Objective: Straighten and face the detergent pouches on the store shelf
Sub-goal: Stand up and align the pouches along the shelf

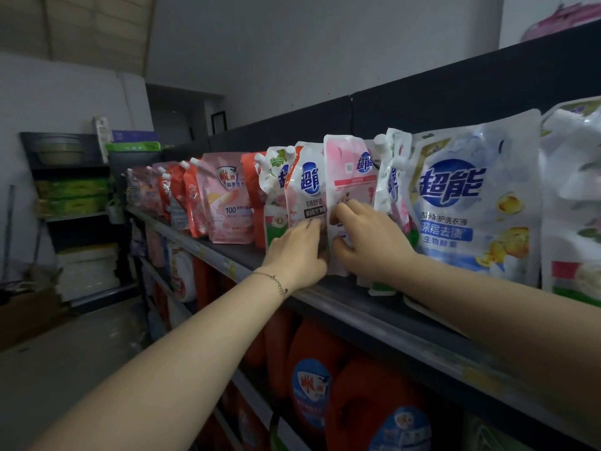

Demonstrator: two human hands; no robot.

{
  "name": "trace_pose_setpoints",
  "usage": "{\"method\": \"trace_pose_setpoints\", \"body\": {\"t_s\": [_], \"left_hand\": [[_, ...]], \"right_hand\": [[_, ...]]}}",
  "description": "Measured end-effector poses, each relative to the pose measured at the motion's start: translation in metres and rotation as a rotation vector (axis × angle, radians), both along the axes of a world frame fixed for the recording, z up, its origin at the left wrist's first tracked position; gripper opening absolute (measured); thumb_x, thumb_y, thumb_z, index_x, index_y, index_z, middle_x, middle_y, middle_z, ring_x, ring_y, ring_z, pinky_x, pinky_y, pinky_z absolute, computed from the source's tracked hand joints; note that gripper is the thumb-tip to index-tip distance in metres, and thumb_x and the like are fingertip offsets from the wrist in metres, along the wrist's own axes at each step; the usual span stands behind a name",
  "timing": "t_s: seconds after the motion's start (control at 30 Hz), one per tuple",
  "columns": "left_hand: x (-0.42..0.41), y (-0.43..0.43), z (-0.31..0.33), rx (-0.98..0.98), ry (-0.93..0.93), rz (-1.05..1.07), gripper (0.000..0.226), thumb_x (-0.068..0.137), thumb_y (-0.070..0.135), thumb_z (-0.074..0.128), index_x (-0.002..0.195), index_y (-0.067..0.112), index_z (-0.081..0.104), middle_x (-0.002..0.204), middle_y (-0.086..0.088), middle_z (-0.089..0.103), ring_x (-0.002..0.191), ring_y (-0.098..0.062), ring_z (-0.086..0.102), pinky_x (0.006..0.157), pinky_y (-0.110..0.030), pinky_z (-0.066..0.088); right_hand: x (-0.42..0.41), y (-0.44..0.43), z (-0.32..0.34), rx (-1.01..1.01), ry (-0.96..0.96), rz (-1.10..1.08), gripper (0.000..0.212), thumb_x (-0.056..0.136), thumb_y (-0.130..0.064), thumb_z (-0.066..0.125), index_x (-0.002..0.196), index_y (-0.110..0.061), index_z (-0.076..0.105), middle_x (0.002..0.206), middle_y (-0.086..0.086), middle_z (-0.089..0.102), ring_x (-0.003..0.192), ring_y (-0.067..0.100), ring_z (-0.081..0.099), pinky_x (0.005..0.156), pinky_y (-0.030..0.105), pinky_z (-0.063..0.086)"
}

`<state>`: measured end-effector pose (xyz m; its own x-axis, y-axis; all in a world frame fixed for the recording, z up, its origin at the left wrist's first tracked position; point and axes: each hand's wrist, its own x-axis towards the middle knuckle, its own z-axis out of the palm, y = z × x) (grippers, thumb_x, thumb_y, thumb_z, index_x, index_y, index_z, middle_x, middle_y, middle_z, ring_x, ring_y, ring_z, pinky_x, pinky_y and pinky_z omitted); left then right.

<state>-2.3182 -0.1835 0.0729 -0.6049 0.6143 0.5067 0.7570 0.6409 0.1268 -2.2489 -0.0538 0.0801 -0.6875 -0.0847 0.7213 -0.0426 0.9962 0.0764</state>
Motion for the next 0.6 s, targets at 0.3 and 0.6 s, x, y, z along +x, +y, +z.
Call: {"method": "trace_pose_setpoints", "body": {"t_s": [0.3,0.6], "left_hand": [[-0.046,-0.028,-0.013,-0.029,-0.001,0.040,0.034,0.090,0.030,0.052,0.119,0.015,0.044,0.120,-0.007,0.051,0.112,-0.030,0.052,0.088,-0.046,0.047],[-0.112,-0.064,-0.013,-0.019,-0.009,0.014,0.034,0.091,0.030,0.052,0.120,0.016,0.044,0.121,-0.006,0.050,0.112,-0.029,0.051,0.086,-0.044,0.047]], "right_hand": [[-0.021,-0.004,0.002,0.209,0.174,-0.138,0.028,0.081,-0.031,0.041,0.083,-0.009,0.058,0.075,0.005,0.057,0.066,0.026,0.054,0.045,0.024,0.029],[-0.074,-0.033,0.009,0.297,0.111,-0.126,0.020,0.081,-0.029,0.049,0.073,-0.011,0.053,0.066,0.003,0.056,0.056,0.026,0.056,0.045,0.022,0.026]]}}
